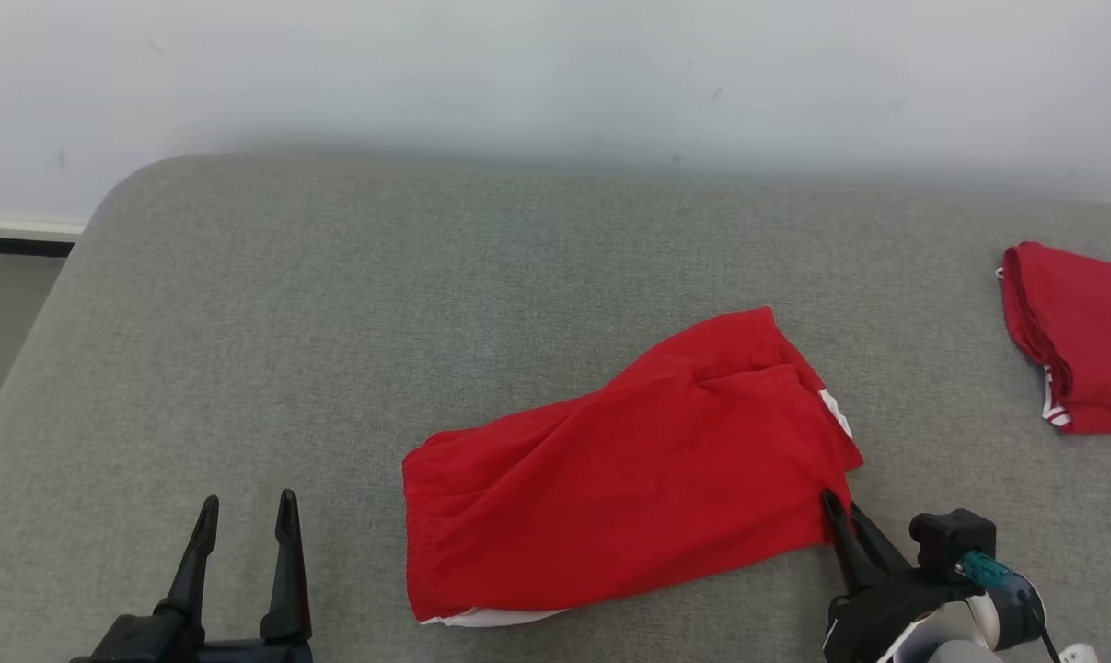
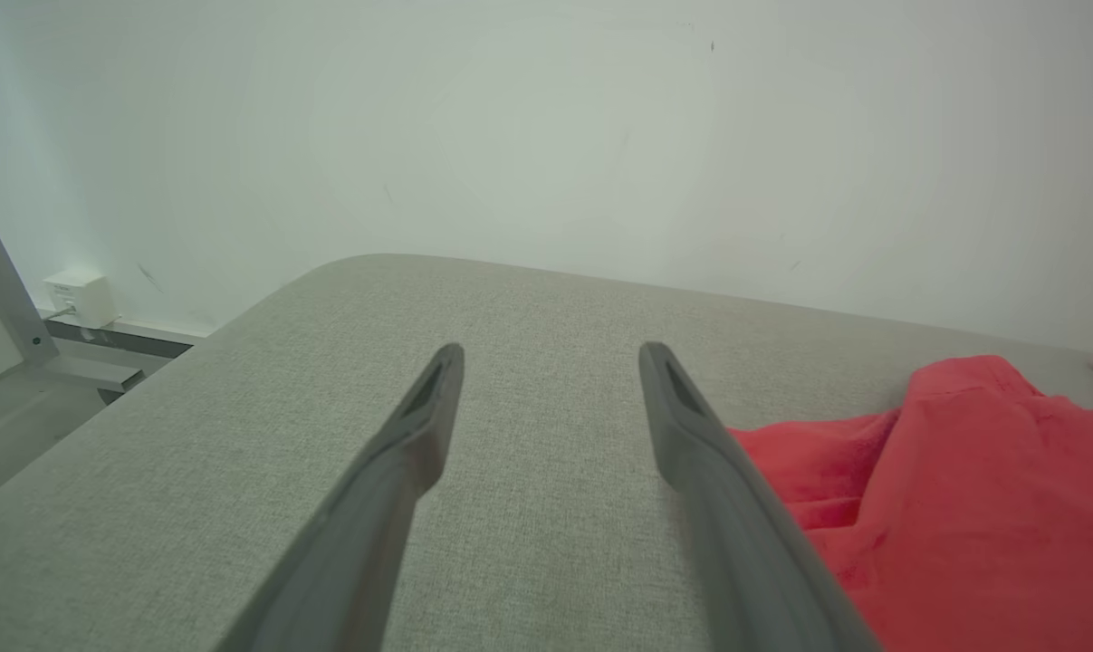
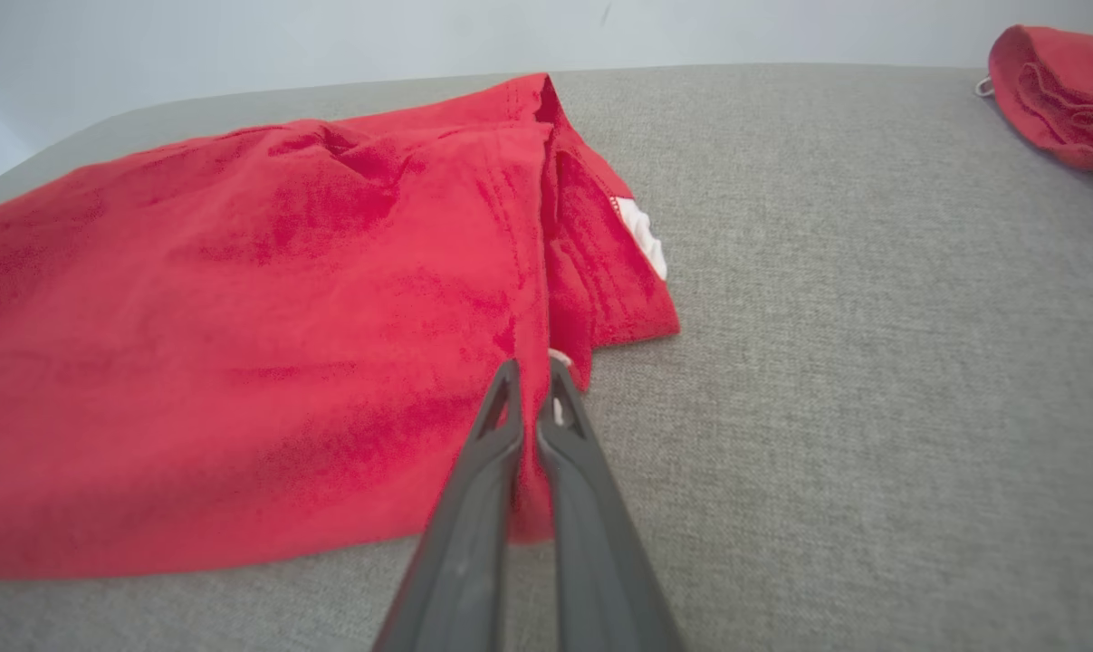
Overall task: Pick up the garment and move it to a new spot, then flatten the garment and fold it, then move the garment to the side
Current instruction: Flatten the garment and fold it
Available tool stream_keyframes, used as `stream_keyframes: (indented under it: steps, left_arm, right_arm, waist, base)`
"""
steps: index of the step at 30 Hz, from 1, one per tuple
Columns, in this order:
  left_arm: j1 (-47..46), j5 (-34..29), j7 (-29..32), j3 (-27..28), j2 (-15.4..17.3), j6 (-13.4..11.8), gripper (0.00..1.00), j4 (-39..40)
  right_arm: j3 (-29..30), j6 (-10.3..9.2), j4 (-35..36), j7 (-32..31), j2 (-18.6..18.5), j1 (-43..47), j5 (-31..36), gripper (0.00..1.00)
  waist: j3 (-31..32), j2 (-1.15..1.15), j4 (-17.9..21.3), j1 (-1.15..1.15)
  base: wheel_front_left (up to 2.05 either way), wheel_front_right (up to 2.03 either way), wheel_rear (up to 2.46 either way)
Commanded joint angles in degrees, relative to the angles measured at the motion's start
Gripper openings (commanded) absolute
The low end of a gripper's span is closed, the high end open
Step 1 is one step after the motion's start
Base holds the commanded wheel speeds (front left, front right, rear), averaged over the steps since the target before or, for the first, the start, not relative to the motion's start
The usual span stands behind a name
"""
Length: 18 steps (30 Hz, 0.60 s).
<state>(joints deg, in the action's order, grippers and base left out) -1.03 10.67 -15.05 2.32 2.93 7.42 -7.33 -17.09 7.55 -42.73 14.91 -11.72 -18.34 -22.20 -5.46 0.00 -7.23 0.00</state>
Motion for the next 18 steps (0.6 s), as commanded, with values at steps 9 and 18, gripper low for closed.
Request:
stream_keyframes:
  steps: [9,18]
  left_arm:
    - [0.93,0.81,-0.16,0.43,-0.07,-0.06,1.00,0.19]
    - [0.32,1.20,-0.16,0.41,-0.06,-0.17,1.00,0.19]
  right_arm:
    - [4.03,-0.15,14.03,0.27,-0.80,12.27,-0.17,0.00]
    - [5.20,-0.15,21.69,-2.05,-0.50,18.63,0.81,0.00]
  waist:
    - [0.12,0.00,2.22,0.00]
    - [-0.33,0.00,3.57,0.00]
  base:
    - [0.00,0.00,0.00]
    - [0.00,0.00,0.00]
